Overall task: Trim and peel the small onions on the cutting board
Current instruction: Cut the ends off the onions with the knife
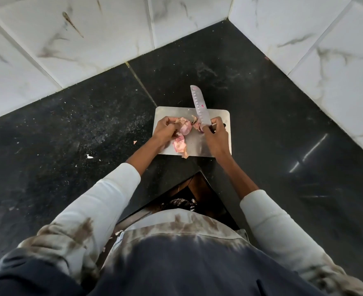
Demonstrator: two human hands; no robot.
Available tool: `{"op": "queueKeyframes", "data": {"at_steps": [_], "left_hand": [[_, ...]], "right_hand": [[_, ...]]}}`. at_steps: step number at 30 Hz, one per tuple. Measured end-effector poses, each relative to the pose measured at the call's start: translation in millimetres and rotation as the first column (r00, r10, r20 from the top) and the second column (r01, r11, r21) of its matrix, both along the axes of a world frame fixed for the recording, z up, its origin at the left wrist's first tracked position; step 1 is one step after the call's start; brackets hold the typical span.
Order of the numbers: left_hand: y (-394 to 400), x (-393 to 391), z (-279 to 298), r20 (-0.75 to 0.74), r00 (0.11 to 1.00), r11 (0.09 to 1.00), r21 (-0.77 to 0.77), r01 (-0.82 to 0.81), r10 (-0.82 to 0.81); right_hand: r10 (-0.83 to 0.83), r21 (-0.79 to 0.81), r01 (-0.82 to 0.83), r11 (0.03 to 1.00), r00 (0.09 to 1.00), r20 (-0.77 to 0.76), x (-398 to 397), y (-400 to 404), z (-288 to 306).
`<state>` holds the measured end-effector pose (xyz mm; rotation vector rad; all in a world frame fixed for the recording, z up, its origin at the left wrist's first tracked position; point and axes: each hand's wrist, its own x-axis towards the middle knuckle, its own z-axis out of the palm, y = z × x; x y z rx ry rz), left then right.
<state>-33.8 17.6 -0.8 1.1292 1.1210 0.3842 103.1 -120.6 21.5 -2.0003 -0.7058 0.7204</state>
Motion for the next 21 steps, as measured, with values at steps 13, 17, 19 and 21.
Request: {"op": "queueKeyframes", "data": {"at_steps": [13, 17, 19, 21], "left_hand": [[-26.2, 3.4, -0.4, 0.134, 0.953, 0.919, -0.329, -0.215, 0.271], [-34.2, 1.0, -7.8, 0.107, 0.961, 0.937, -0.273, -0.217, 0.253], [-37.8, -1.0, -11.0, 0.086, 0.965, 0.947, -0.232, -0.222, 0.248], [-40.0, -3.5, -14.3, 0.029, 0.971, 0.958, -0.176, -0.228, 0.237]], "right_hand": [[0.065, 0.054, -0.063, 0.997, 0.997, -0.035, -20.1, 6.7, -11.0], [0.147, 0.061, -0.144, 0.988, 0.988, -0.048, -26.5, 7.4, -9.4], [0.141, 0.059, -0.138, 0.989, 0.989, -0.047, -28.7, 9.0, -10.0], [0.134, 0.054, -0.132, 0.99, 0.991, -0.023, -29.2, 10.7, -9.6]]}}
